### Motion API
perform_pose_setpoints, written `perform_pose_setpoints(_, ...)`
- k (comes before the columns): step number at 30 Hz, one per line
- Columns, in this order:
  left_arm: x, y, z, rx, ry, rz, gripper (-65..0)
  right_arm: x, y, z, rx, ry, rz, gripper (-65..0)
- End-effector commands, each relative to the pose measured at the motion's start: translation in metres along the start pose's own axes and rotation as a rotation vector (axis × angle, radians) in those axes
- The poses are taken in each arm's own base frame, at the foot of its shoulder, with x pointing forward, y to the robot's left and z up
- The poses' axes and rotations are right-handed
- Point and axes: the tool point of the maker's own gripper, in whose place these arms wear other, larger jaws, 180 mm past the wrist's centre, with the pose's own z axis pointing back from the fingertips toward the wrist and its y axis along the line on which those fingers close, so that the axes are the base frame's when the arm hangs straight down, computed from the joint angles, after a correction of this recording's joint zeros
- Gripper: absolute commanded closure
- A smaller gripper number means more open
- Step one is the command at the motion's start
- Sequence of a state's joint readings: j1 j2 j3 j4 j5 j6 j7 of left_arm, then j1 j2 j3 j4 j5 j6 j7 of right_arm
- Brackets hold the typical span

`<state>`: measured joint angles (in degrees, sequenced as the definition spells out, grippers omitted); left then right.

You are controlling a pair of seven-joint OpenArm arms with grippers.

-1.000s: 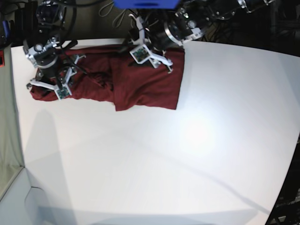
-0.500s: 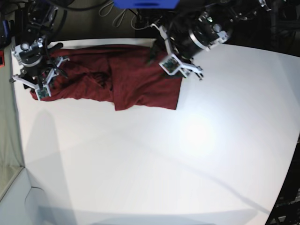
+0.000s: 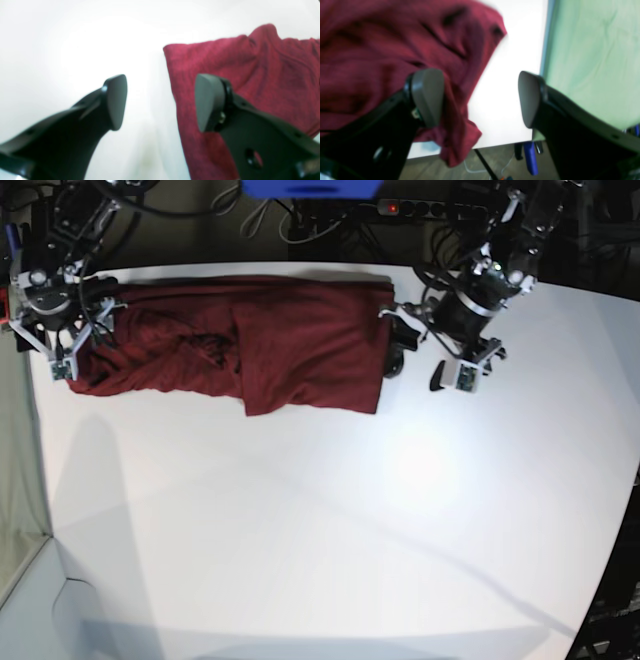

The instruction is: Layout the t-shirt on the table in an organized manner, then fold the t-shirt properly

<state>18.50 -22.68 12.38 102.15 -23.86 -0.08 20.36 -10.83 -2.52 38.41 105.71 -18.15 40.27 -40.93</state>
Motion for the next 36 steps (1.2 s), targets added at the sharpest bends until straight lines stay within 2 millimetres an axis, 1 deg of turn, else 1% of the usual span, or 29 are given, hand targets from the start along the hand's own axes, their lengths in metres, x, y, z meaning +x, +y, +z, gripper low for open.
perform_pose_setpoints(1, 0.011, 0.001, 0.001, -0.003, -0.04, -0.006, -41.2, 0.006, -0.006, 0.0, -0.013, -0.022, -0.004, -47.3)
perform_pose_setpoints(9, 0.01, 0.001, 0.002, -0.002, -0.038, -0.005, -41.2, -0.013, 0.014, -0.016, 0.053, 0.031, -0.028, -47.3)
perform_pose_setpoints(11, 0.01, 0.001, 0.001, -0.002, -0.036, -0.005, -41.2, -0.007, 0.014, -0.02, 0.058, 0.021, -0.037, -47.3)
perform_pose_setpoints(15, 0.008, 0.001, 0.002, -0.002, -0.029, -0.004, -41.2, -0.006, 0.02, -0.033, 0.087, 0.034, -0.061, -47.3)
perform_pose_setpoints(16, 0.008, 0.001, 0.002, -0.002, -0.029, -0.004, -41.2, -0.005, 0.017, -0.035, 0.085, 0.034, -0.06, -47.3)
perform_pose_setpoints(20, 0.007, 0.002, 0.002, -0.001, -0.026, -0.006, -41.2, -0.006, 0.019, -0.041, 0.099, 0.042, -0.067, -47.2)
perform_pose_setpoints(23, 0.007, 0.003, 0.003, 0.001, -0.025, -0.009, -41.2, -0.015, 0.027, -0.045, 0.124, 0.067, -0.071, -45.8)
perform_pose_setpoints(26, 0.006, 0.01, 0.005, 0.008, -0.014, -0.037, -41.2, -0.024, 0.035, -0.05, 0.15, 0.092, -0.08, -38.8)
perform_pose_setpoints(27, 0.006, 0.012, 0.006, 0.01, -0.011, -0.044, -41.2, -0.028, 0.038, -0.052, 0.159, 0.103, -0.083, -35.4)
perform_pose_setpoints(28, 0.006, 0.013, 0.006, 0.011, -0.01, -0.048, -41.2, -0.032, 0.041, -0.054, 0.17, 0.115, -0.087, -31.8)
perform_pose_setpoints(30, 0.006, 0.015, 0.007, 0.014, -0.008, -0.054, -41.2, -0.033, 0.04, -0.06, 0.179, 0.127, -0.087, -23.8)
perform_pose_setpoints(33, 0.008, 0.027, 0.01, 0.033, -0.004, -0.077, -41.2, -0.049, 0.047, -0.066, 0.209, 0.171, -0.101, -11.1)
perform_pose_setpoints(34, 0.007, 0.029, 0.012, 0.04, -0.001, -0.077, -41.2, -0.053, 0.046, -0.068, 0.21, 0.182, -0.098, -7.3)
perform_pose_setpoints(36, 0.01, 0.042, 0.015, 0.074, -0.011, -0.071, -41.2, -0.06, 0.046, -0.071, 0.219, 0.204, -0.096, 0.0)
